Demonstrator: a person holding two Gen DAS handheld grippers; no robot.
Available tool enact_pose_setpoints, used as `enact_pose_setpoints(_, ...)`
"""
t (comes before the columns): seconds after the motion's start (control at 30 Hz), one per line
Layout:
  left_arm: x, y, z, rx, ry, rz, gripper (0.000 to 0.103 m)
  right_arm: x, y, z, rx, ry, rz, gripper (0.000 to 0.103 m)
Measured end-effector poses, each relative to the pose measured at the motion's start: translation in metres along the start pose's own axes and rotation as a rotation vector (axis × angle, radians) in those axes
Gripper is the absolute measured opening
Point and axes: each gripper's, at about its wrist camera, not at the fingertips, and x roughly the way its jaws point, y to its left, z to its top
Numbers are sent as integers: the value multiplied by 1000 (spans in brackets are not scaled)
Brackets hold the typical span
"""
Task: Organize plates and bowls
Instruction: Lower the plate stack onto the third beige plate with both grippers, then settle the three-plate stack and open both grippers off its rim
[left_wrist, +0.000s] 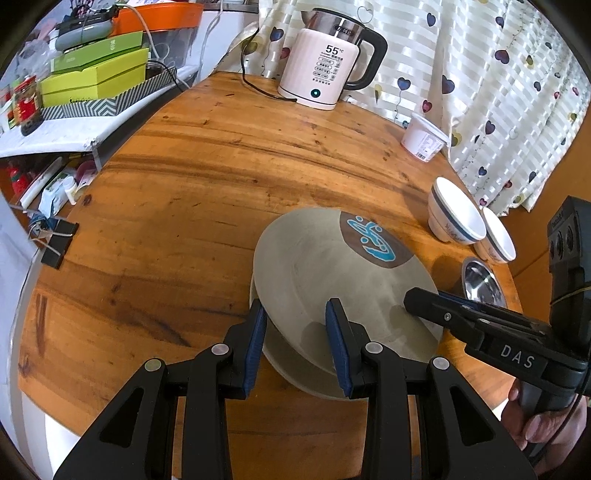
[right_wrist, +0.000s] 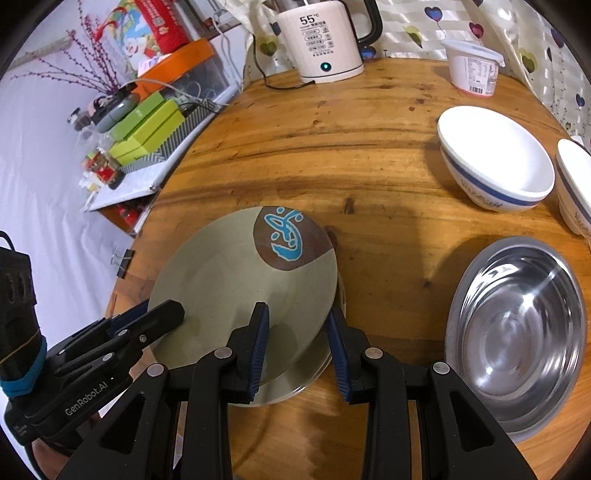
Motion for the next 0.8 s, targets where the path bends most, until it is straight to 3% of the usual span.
enact_pose_setpoints(0.8,3,-2,-10,-6,9,7,34,2,11,-8,-91,9,-63,35)
